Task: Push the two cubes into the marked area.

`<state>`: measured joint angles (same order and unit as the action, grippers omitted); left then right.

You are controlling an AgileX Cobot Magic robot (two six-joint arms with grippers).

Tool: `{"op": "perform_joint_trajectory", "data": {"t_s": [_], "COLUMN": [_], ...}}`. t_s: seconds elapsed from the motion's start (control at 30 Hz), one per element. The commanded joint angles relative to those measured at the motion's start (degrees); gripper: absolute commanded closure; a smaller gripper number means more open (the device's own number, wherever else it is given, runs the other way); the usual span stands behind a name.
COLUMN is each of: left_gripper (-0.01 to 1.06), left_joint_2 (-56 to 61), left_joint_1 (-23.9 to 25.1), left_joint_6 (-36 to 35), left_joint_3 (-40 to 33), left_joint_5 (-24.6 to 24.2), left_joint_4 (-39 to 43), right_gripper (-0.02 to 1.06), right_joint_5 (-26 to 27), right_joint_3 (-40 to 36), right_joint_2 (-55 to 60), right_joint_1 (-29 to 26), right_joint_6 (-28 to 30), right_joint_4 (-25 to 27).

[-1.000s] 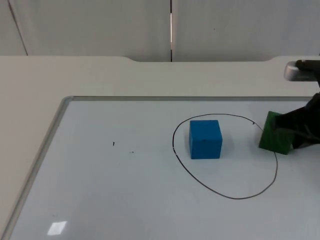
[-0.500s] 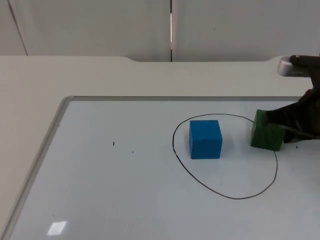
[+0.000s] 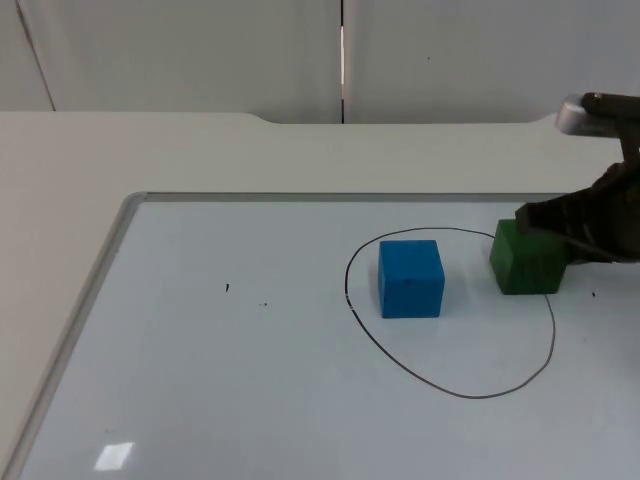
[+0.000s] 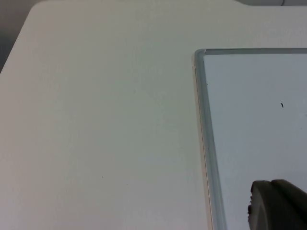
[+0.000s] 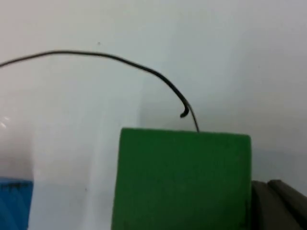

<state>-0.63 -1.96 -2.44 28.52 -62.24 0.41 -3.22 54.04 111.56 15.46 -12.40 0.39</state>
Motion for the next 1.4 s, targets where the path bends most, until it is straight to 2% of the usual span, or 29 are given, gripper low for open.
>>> {"op": "perform_joint_trajectory", "data": {"t_s": [0.0,0.13,0.97,1.37], "left_gripper": [1.05,1.05,1.05,1.05], "left_joint_2": [0.6,0.6,0.6,0.6], "left_joint_1": [-0.3,-0.3,-0.3,-0.3], "left_joint_6": [0.0,0.2,0.2,0.2], "left_joint_3": [-0.3,-0.3,-0.3,-0.3], "left_joint_5": [0.6,0.6,0.6,0.6], "left_joint_4": [0.3,0.3,0.3,0.3], "right_gripper": [1.04,1.04,1.04,1.04], "right_joint_5": [2.3,3.9,5.2,7.2], "right_joint_3": [0.3,0.3,0.8,0.8], "right_joint_2": [0.1,0.1,0.1,0.1], "right_joint_1": [0.2,0.2,2.0,5.3], "right_joint_6": [-0.1,-0.2,-2.1,-2.5], "right_joint_4": [0.0,0.4,0.2,0.2]}}
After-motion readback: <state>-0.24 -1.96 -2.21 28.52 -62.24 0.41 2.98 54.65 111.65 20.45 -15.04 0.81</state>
